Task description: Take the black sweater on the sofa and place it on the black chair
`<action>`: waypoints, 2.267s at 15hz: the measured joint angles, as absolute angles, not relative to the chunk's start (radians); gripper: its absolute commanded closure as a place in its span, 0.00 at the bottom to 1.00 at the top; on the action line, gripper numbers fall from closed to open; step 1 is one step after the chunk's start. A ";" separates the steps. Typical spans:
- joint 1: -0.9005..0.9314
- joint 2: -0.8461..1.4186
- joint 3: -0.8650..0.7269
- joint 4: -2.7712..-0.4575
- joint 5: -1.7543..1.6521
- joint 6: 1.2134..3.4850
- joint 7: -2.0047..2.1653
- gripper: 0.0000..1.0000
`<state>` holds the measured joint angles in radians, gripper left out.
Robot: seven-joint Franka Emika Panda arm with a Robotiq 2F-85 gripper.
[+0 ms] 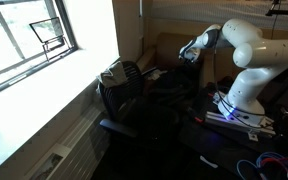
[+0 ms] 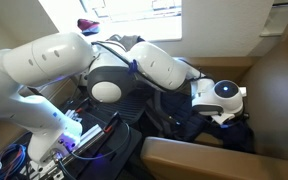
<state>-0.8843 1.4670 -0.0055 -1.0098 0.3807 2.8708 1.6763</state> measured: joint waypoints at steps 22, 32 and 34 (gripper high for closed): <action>-0.772 1.484 -0.160 -1.074 0.358 2.743 1.795 0.00; -0.697 1.484 -0.298 -1.144 0.358 2.892 1.929 0.00; -0.697 1.484 -0.295 -1.141 0.358 2.892 1.929 0.00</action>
<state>-0.6968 1.4842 -0.2951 -1.1413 0.3583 2.8918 1.9294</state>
